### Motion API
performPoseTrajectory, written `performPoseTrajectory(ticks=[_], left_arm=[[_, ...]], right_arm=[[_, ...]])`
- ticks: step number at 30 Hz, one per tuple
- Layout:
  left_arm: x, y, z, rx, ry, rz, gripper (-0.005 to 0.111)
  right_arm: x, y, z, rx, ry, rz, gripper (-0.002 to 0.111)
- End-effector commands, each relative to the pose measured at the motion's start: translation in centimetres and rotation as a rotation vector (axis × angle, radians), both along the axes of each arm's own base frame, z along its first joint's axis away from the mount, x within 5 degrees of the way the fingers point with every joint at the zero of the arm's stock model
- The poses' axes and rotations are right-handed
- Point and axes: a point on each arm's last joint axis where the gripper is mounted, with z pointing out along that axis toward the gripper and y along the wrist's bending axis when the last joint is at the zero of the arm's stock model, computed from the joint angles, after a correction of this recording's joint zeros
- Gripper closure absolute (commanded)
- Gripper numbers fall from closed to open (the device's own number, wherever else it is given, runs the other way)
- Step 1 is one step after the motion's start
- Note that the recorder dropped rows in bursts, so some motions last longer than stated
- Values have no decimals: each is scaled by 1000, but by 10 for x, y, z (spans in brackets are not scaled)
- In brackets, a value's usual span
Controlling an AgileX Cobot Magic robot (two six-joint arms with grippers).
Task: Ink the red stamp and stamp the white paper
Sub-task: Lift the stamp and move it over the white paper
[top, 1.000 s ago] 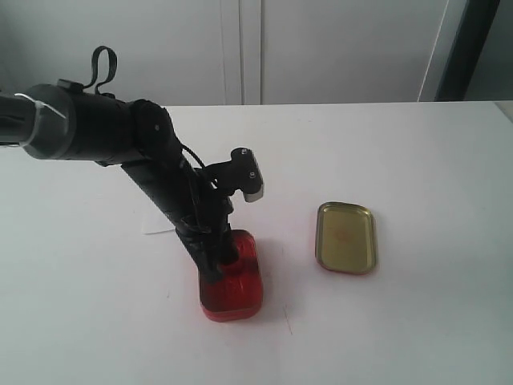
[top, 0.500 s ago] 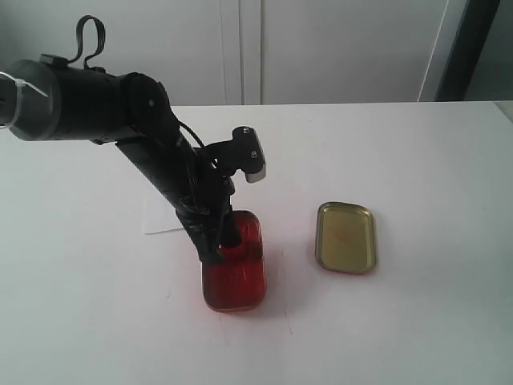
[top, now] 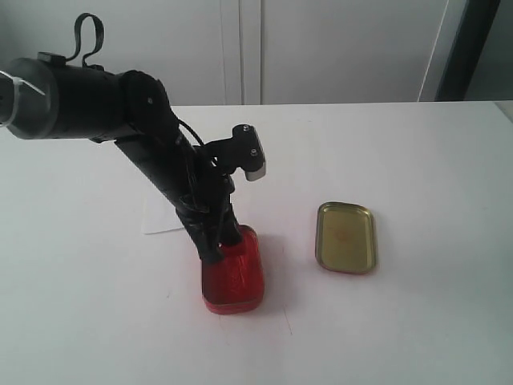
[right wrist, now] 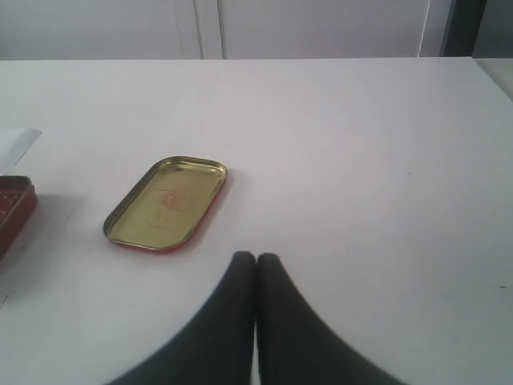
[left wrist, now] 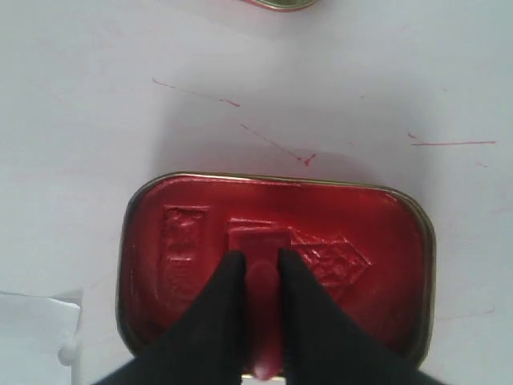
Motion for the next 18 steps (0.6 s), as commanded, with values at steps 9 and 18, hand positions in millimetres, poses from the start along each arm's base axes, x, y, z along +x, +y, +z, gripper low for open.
performPoseTrajectory(ticks=[9,18], left_arm=[[35,38,30,-56,-49,146,107],[67,74,32,-80,-125,286,107]], right_arm=[[0,0,0,0,-13,-6,108],[0,0,0,0,-13,-6,108]])
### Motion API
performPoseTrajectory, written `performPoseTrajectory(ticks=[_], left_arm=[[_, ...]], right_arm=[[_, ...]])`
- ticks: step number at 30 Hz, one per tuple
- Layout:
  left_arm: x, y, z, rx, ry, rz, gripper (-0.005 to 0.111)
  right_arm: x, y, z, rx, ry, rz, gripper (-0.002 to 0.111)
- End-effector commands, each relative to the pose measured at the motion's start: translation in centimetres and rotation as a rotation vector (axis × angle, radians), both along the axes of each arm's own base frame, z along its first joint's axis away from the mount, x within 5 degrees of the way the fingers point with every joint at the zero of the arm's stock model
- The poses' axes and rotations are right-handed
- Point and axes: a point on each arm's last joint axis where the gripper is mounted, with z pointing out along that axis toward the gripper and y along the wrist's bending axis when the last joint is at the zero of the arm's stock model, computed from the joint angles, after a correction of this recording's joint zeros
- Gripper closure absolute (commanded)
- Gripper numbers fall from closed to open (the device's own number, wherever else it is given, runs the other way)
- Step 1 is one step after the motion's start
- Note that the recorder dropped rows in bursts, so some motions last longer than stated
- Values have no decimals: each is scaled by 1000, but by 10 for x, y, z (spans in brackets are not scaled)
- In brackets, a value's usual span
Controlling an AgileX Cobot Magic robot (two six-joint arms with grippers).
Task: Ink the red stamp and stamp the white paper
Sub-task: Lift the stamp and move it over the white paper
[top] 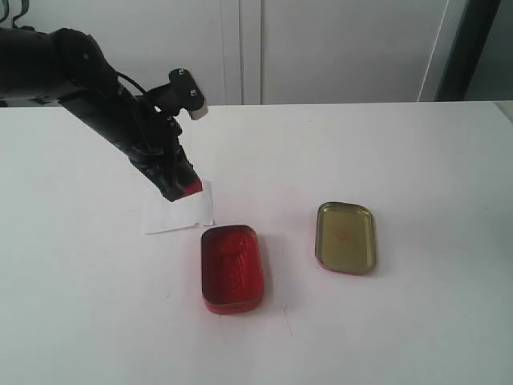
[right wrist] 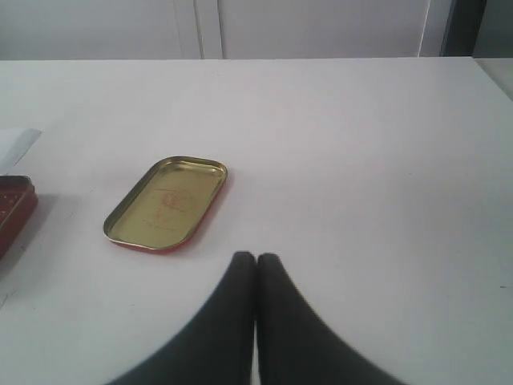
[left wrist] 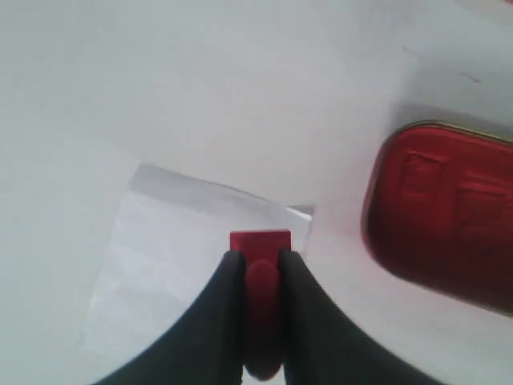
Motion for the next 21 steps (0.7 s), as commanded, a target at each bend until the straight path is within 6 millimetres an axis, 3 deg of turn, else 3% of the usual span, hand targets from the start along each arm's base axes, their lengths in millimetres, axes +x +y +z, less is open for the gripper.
performPoseTrajectory(ticks=[1,5,13,21], left_arm=[[10,14,2,-18,-4,54,107],[22,18,-2,-32,7,82,107],[43,6,-8,-51,57,59,107],[47,5,-36,-19,130,55,107]], right_arm=[[0,0,0,0,-13,-6,108],[0,0,0,0,-13,-6,108],[0,0,0,2,-13,-6,108],[0,0,0,2,-13,-6,108]])
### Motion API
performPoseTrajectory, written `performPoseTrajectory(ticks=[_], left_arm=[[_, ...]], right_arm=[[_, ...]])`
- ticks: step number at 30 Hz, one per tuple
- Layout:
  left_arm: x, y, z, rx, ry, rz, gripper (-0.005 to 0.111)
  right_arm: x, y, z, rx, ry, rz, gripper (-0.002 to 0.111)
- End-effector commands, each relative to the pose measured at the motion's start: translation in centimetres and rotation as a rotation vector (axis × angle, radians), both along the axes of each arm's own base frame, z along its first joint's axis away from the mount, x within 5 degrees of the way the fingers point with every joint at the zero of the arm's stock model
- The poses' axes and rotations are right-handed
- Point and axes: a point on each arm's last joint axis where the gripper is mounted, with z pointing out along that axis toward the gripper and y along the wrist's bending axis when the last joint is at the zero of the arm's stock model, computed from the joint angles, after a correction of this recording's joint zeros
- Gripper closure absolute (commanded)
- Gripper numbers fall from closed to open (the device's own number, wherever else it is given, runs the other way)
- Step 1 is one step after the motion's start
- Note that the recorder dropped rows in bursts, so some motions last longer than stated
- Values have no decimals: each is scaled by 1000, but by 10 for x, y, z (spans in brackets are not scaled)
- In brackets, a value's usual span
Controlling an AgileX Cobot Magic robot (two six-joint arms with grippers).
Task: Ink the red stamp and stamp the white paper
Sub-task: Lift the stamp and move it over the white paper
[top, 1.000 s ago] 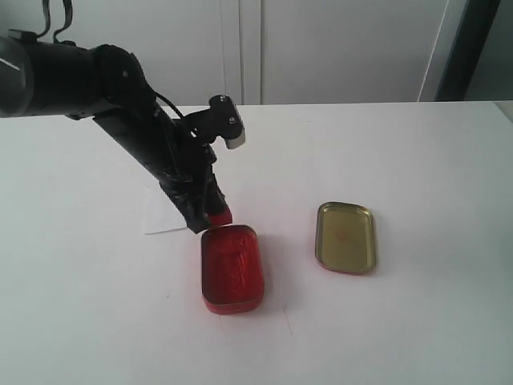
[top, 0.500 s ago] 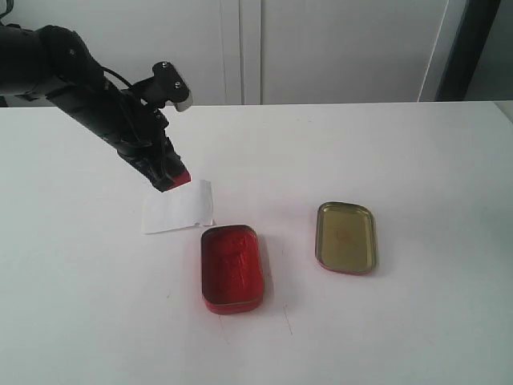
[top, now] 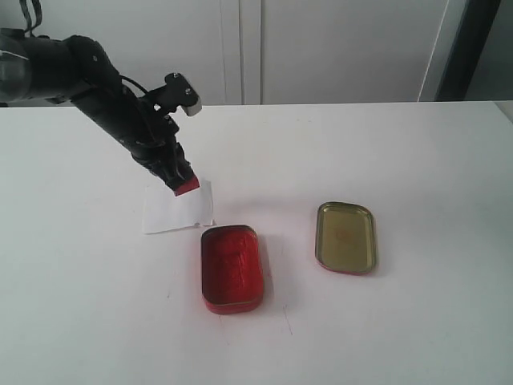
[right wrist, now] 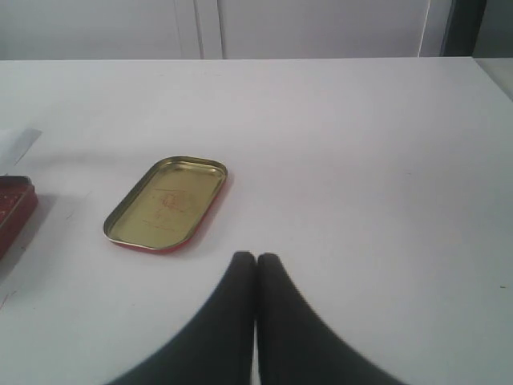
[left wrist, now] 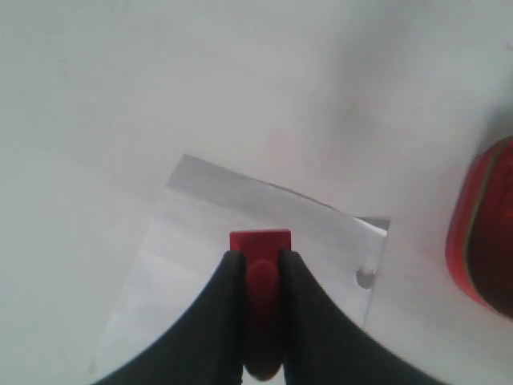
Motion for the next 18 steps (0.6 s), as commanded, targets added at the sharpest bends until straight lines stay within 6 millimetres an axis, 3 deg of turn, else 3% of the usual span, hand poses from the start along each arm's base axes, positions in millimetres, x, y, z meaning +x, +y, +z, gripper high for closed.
performPoseTrajectory(ticks=[1,18], left_arm=[[0,-1,-9,-6,53,10,107],[9,16,-9,11,32,65,107]], right_arm=[[0,0,0,2,-13,-6,108],[0,0,0,2,-13,-6,108]])
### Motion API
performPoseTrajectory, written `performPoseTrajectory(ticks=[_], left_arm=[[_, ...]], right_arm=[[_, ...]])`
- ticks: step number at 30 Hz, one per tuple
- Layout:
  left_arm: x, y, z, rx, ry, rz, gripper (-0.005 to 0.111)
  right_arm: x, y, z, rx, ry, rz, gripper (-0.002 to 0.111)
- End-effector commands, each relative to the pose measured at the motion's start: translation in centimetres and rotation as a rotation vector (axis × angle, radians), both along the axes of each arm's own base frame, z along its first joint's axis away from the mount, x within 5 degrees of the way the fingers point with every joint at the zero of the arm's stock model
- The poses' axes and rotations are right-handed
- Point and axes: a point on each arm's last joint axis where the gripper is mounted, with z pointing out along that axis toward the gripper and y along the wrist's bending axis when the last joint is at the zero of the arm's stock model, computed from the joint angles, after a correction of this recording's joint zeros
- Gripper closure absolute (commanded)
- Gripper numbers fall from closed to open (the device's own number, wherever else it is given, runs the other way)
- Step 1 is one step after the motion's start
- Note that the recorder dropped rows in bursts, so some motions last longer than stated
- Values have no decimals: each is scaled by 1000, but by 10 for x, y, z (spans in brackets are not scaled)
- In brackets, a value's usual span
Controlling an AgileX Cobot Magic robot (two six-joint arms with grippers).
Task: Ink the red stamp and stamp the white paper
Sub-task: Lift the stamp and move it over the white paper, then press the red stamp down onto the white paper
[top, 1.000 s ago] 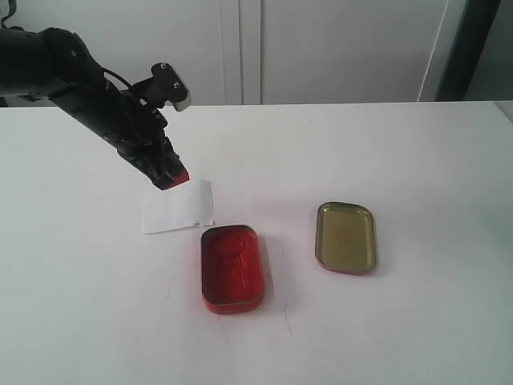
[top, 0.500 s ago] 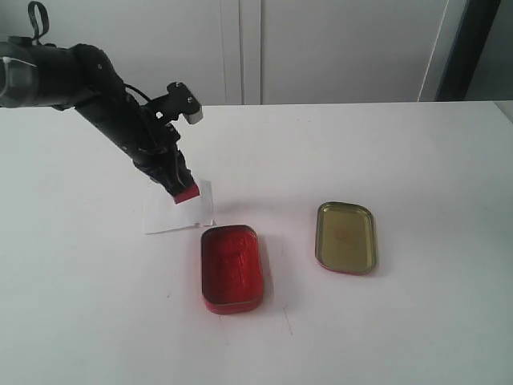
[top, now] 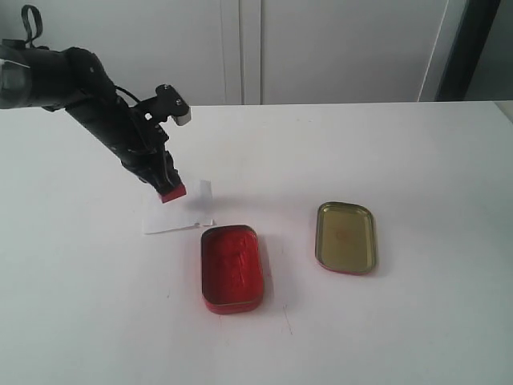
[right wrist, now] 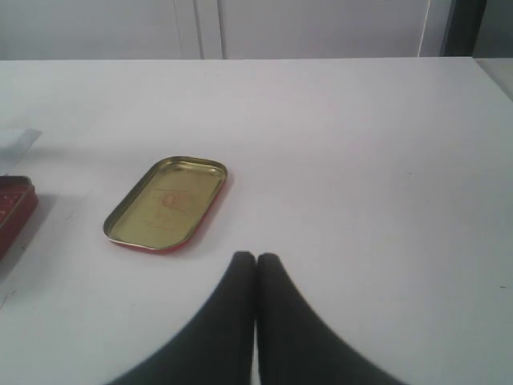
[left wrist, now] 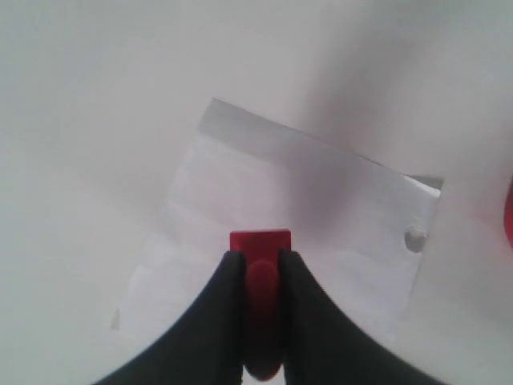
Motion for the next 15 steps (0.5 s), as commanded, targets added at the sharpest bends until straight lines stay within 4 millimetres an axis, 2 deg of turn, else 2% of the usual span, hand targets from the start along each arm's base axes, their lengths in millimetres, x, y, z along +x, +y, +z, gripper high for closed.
performPoseTrajectory(ticks=[1,12,15], left_arm=[[1,0,5,-33,4,24,107],[3,-1,6,-50,-18,27,107],[3,-1,-3,-43,8,24,107]], right_arm=[[0,0,0,2,-13,-6,108],[0,0,0,2,-13,-6,108],[0,0,0,2,-13,-6,108]])
